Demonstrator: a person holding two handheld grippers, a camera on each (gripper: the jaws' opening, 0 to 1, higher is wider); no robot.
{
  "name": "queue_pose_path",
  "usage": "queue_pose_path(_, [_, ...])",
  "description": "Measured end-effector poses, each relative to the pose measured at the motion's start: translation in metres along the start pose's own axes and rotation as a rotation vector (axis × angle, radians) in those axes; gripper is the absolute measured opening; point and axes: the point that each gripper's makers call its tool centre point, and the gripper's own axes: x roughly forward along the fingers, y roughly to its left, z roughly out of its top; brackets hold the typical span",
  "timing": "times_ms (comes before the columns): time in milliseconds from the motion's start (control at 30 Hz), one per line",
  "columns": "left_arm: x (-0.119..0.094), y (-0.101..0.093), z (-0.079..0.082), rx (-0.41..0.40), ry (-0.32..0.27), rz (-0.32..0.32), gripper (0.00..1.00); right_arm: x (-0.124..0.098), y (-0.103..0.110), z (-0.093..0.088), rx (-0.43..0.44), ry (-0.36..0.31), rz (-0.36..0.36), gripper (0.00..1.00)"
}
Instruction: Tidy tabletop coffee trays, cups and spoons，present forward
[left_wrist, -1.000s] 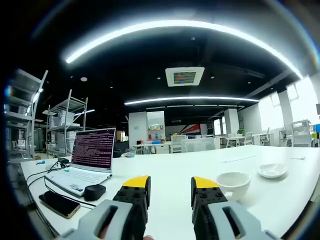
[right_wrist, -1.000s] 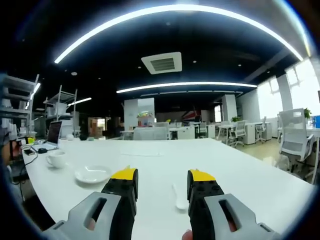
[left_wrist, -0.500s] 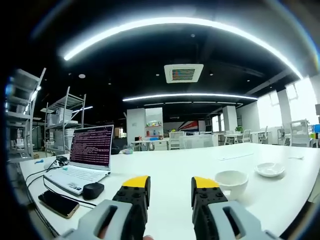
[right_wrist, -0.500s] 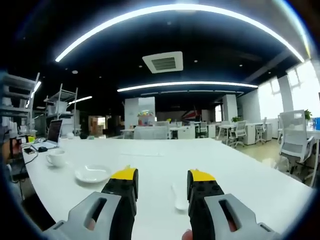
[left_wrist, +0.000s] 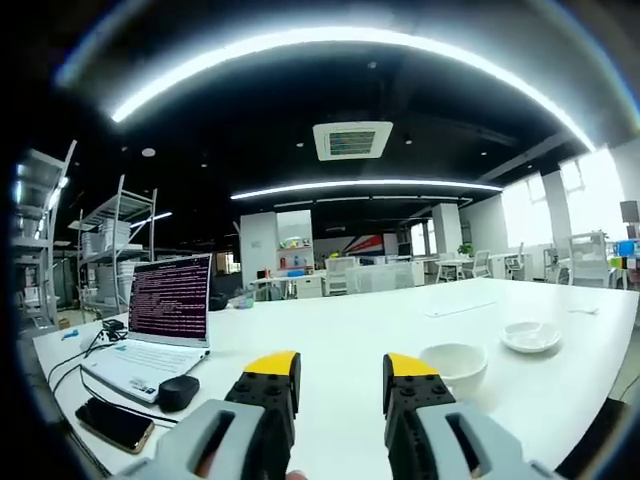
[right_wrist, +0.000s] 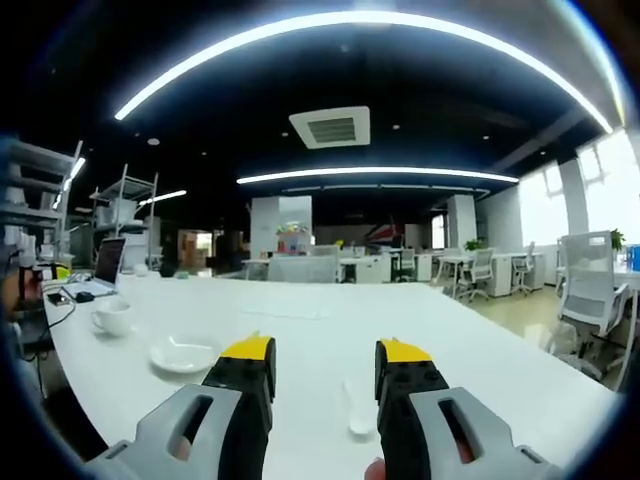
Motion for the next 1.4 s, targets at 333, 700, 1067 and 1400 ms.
queue_pose_path(333, [0.011,-0.011,0.000,0.028,0.103,-0.095,0.34,0.013,0.011,0.018,-0.075,0.023,0.054,0.41])
queue_pose_path(700, [0.023,-0.021,-0.003,0.009,0.230,-0.187,0.34,0.035,0.032,0.040,-0.135,0.057,0.128,0.38])
queue_pose_path(1067, [0.021,-0.035,0.013,0.006,0.285,-0.271,0.34,0.059,0.064,0.052,-0.082,0.075,0.240,0.38])
queue_pose_path(1400, [0.019,-0.047,0.020,0.012,0.336,-0.310,0.33,0.087,0.107,0.075,-0.127,0.118,0.344,0.38])
